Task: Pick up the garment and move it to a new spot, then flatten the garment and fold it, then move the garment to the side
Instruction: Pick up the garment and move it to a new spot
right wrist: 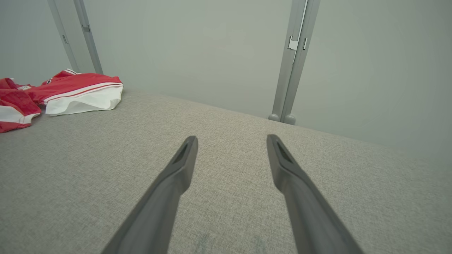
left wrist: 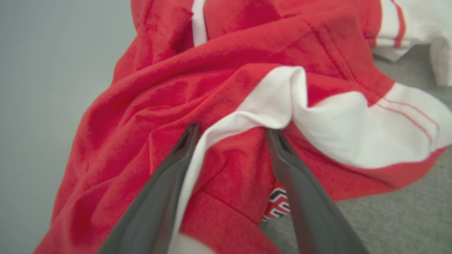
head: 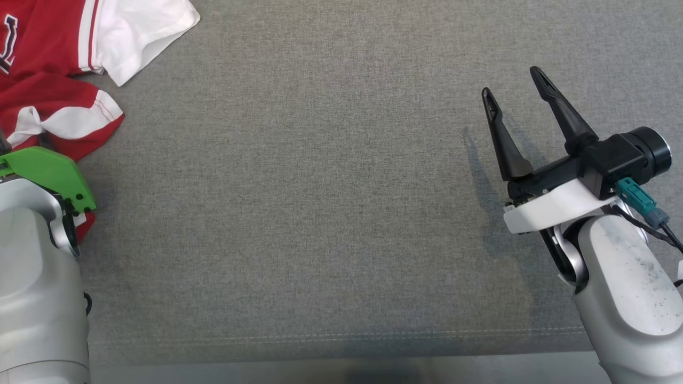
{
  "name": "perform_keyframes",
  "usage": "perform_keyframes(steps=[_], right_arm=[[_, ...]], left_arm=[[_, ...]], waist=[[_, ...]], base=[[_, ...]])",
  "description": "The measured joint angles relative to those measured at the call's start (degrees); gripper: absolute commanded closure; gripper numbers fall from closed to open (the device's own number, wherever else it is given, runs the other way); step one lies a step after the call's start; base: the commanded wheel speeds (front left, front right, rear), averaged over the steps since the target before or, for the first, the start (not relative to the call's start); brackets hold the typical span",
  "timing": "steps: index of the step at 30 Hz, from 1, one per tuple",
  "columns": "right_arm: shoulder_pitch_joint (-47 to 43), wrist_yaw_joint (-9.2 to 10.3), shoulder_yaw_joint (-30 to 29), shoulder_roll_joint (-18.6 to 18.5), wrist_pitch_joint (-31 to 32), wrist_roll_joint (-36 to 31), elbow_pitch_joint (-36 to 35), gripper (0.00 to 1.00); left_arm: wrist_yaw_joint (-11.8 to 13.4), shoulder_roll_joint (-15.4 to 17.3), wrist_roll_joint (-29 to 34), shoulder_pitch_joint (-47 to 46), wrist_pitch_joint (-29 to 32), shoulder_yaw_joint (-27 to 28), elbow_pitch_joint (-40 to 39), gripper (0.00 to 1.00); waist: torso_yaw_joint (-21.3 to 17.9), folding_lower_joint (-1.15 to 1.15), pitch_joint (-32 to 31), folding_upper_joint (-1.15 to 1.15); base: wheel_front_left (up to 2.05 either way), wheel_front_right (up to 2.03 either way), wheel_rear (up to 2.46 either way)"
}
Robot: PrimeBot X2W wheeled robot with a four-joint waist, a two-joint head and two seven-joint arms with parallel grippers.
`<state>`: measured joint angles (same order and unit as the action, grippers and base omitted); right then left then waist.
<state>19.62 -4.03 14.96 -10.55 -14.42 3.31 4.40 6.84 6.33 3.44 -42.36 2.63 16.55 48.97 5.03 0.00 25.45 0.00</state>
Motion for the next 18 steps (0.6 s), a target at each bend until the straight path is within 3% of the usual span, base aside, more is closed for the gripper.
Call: perform_keyframes(steps=[1, 2, 11, 18], right_arm=[[0.1, -0.01, 0.0, 0.0, 0.0, 0.0, 0.1, 0.00], [0.2, -0.02, 0.1, 0.0, 0.0, 0.1, 0.2, 0.00], [0.4, -0.14, -0.7, 0.4, 0.0, 0.8, 2.4, 0.00], [0.4, 0.09, -1.5, 1.2, 0.0, 1.4, 3.8, 0.00]], left_arm=[[0.0, -0.1, 0.6, -0.1, -0.5, -0.2, 0.2, 0.69], [0.0, -0.2, 1.1, -0.2, -0.9, -0.4, 0.4, 1.00], [0.0, -3.5, -0.5, -1.8, -9.7, -0.1, 0.2, 1.00], [-0.3, -4.0, -2.2, -2.8, -16.4, -1.0, -0.2, 1.00]], waist=[[0.0, 0.00, 0.1, 0.00], [0.0, 0.00, 0.1, 0.00], [0.2, 0.00, -1.2, 0.00], [0.5, -0.01, -3.6, 0.00]], base=[[0.00, 0.00, 0.00], [0.00, 0.00, 0.00], [0.00, 0.00, 0.00], [0.00, 0.00, 0.00]])
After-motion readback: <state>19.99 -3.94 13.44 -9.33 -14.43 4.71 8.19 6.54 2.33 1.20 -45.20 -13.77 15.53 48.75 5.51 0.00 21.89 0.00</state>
